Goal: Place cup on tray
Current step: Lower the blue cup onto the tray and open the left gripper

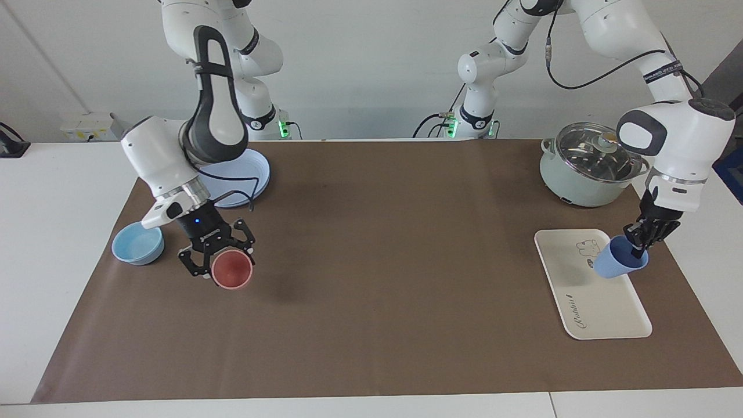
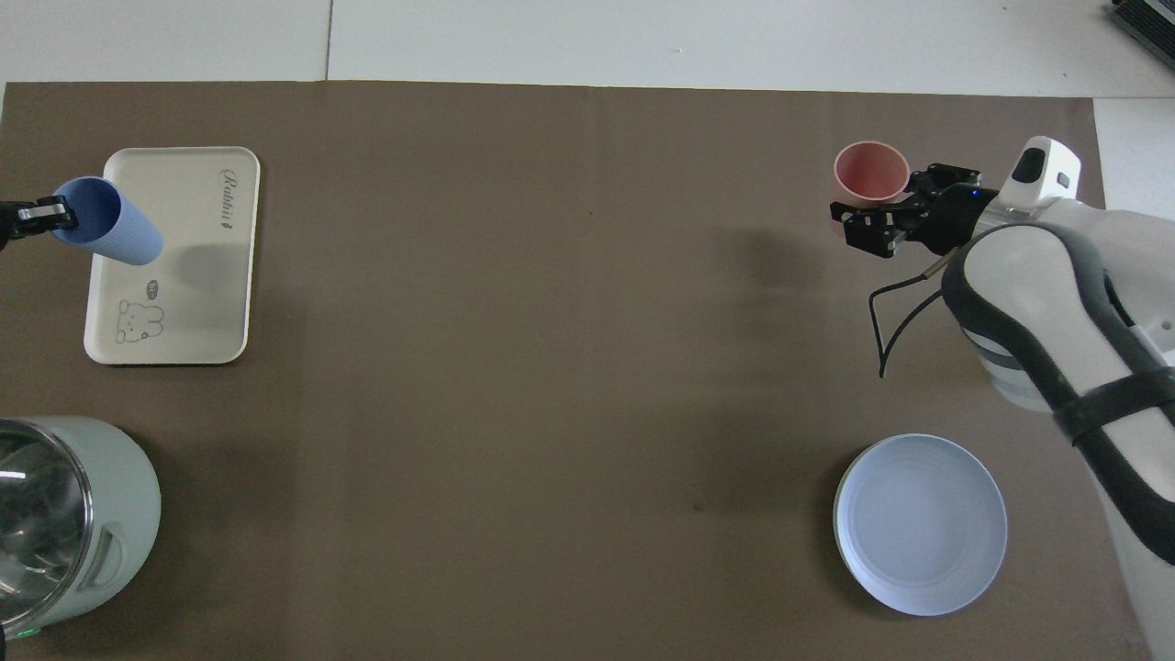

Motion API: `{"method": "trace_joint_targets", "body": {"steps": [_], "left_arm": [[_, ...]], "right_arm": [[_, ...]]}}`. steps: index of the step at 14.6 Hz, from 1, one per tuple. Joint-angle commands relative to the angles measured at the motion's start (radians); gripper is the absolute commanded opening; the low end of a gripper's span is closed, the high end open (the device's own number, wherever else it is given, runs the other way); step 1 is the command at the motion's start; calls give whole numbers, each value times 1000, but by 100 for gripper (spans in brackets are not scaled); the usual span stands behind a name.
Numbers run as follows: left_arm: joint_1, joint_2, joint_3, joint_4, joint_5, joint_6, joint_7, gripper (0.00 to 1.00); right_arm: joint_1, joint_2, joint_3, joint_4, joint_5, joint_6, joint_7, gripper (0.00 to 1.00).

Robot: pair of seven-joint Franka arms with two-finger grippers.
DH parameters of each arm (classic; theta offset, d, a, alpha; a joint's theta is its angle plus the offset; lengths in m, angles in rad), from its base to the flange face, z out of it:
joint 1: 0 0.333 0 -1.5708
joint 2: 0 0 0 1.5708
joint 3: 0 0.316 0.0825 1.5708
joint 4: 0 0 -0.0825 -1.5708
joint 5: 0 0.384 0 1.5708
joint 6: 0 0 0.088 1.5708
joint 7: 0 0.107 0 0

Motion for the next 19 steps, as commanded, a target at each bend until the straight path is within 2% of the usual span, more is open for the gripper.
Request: {"method": "trace_joint_targets", "body": {"steps": [1, 4, 5, 7, 8, 9, 12, 16, 19], "left_arm": [[12, 10, -8, -59, -57, 105, 17, 0], [12, 41, -8, -70, -57, 151, 54, 0], [12, 50, -8, -71, -57, 165, 61, 0], [9, 65, -8, -71, -57, 184, 66, 0], [8, 67, -8, -70, -57, 182, 68, 53], [6, 69, -8, -64, -57, 177, 69, 100], [-2, 75, -8, 1, -56, 110, 68, 100], [-44, 82, -6, 289, -43, -314, 36, 100], [-139, 79, -8, 421, 108, -550, -93, 100]], "right_arm": [[-53, 51, 15, 23, 183, -73, -239, 0], [-132, 99, 17, 26, 236, -172, -397, 0], [-152, 121, 17, 38, 294, -207, -486, 0], [-167, 140, 15, 42, 343, -261, -571, 0], [-189, 149, 17, 42, 343, -275, -595, 0], [-192, 150, 15, 42, 345, -282, -626, 0], [-201, 158, 14, 40, 342, -281, -713, 0], [-215, 173, 15, 34, 356, -285, -753, 0], [-226, 175, 15, 29, 360, -301, -752, 0]]}}
